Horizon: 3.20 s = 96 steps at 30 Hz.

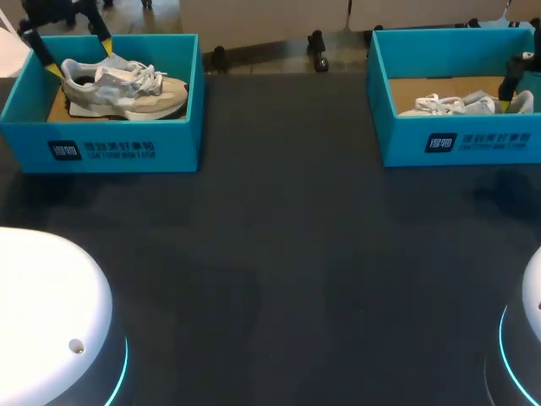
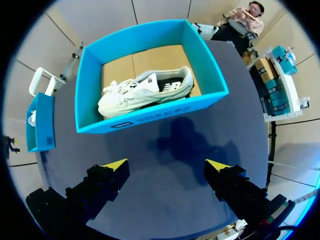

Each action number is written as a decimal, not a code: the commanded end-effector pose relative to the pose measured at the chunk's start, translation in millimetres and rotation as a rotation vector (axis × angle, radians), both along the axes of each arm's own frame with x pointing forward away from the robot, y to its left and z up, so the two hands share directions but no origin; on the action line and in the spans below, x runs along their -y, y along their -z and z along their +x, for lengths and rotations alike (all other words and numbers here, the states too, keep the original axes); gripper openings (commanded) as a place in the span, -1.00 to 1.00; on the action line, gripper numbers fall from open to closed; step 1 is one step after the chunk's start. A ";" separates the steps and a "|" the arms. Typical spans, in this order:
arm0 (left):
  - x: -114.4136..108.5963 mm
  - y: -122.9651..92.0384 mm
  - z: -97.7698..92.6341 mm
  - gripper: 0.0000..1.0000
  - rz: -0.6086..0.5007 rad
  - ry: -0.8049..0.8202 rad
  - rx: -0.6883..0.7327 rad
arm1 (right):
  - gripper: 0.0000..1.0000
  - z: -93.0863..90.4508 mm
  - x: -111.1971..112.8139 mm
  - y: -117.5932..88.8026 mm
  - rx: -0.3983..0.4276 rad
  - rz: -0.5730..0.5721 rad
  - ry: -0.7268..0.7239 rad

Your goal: Take the shoe out of the shoebox, open the shoe tongue, remove and reinsert the insole, then place the shoe into the shoebox

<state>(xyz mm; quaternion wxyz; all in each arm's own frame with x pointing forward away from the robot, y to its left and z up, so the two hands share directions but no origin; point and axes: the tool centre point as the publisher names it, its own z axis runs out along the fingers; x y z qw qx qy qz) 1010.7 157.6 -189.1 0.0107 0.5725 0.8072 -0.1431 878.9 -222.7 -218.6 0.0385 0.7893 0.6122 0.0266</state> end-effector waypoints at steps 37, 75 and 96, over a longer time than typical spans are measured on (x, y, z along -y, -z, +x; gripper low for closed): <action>-74.9 56.5 151.6 1.00 0.240 0.384 0.210 | 1.00 -0.1 -0.2 0.3 0.001 -0.001 0.001; -117.7 111.1 187.7 1.00 0.344 0.407 0.188 | 1.00 -0.1 -0.2 0.3 0.001 -0.001 0.001; -117.8 154.0 200.0 1.00 0.338 0.371 0.146 | 1.00 -0.1 -0.2 0.3 0.001 -0.001 0.001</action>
